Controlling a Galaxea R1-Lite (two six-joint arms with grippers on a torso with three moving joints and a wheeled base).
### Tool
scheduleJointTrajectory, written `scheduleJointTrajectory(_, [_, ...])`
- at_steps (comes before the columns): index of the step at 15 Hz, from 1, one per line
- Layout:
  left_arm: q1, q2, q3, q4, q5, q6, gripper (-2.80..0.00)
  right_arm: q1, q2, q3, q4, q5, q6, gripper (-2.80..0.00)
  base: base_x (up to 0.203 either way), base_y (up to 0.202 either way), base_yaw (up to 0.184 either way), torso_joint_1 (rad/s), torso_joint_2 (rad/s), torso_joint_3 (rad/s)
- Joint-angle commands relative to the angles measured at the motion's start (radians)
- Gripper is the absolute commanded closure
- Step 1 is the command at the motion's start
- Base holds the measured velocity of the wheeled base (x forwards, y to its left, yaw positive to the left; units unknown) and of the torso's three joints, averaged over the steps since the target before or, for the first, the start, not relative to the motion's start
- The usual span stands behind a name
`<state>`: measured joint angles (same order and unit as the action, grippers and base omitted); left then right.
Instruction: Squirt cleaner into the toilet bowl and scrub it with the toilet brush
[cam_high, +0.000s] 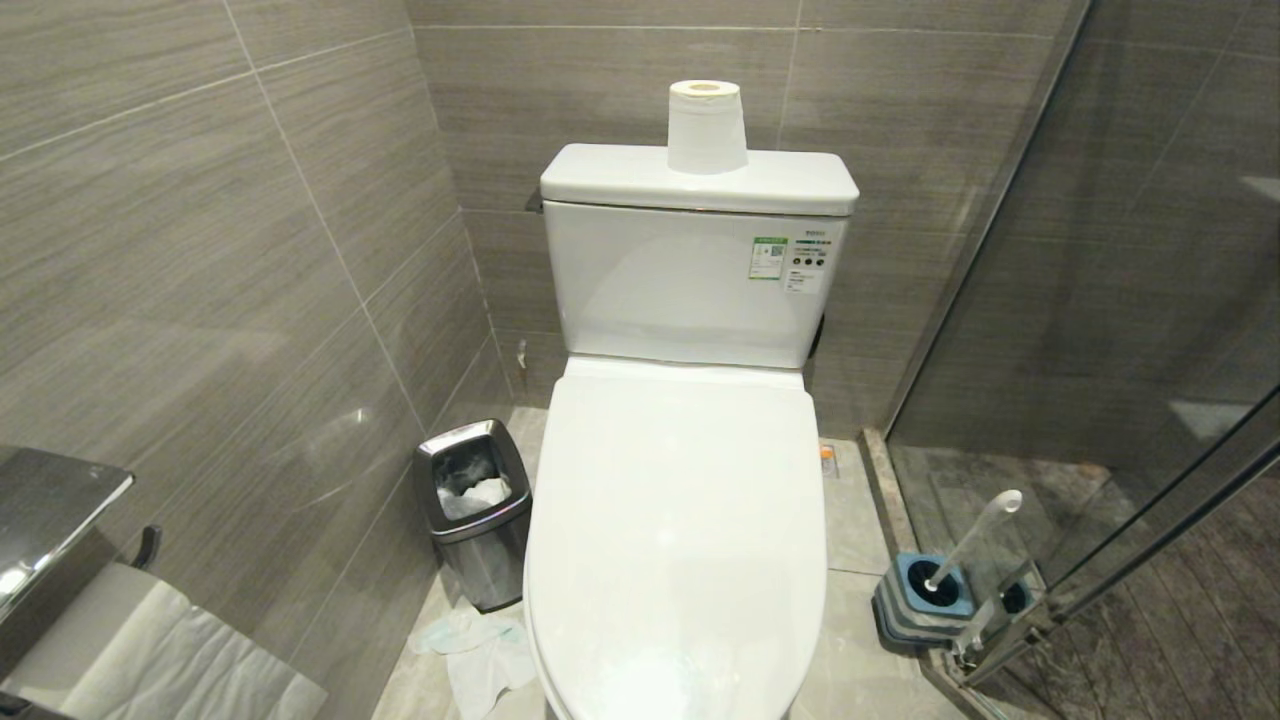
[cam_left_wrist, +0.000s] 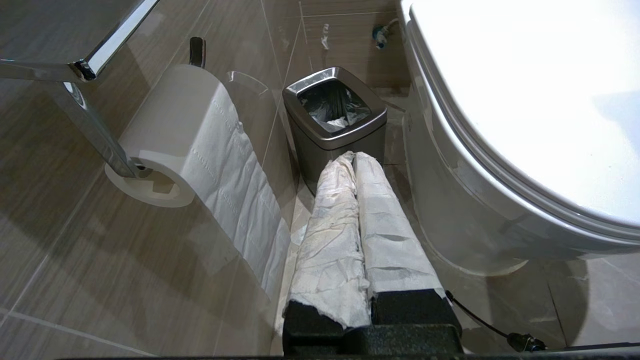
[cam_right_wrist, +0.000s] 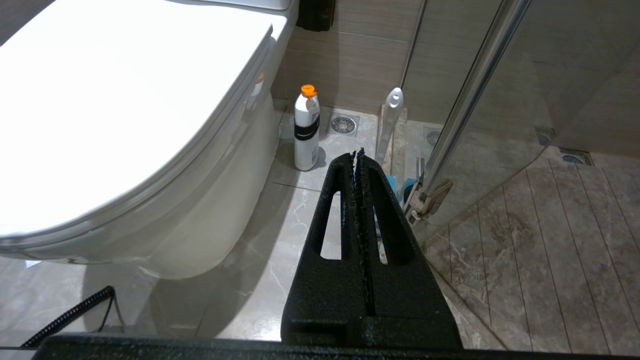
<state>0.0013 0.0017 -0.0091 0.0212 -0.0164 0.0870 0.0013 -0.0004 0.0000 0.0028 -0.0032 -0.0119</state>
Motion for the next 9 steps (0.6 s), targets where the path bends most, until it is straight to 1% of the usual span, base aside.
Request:
scheduleJointTrajectory(1, [0.000,0.001,0.000,0.000,0.000,0.000,0.00,0.000,0.000,0.002,0.000,0.000,0.001,0.00,0.000,0.000,0.000,0.000,0.00,0.000])
scheduleJointTrajectory(9, [0.000,0.001,0.000,0.000,0.000,0.000,0.00,0.000,0.000,0.002,0.000,-0.001,0.001,0.00,0.000,0.000,0.000,0.000,0.00,0.000])
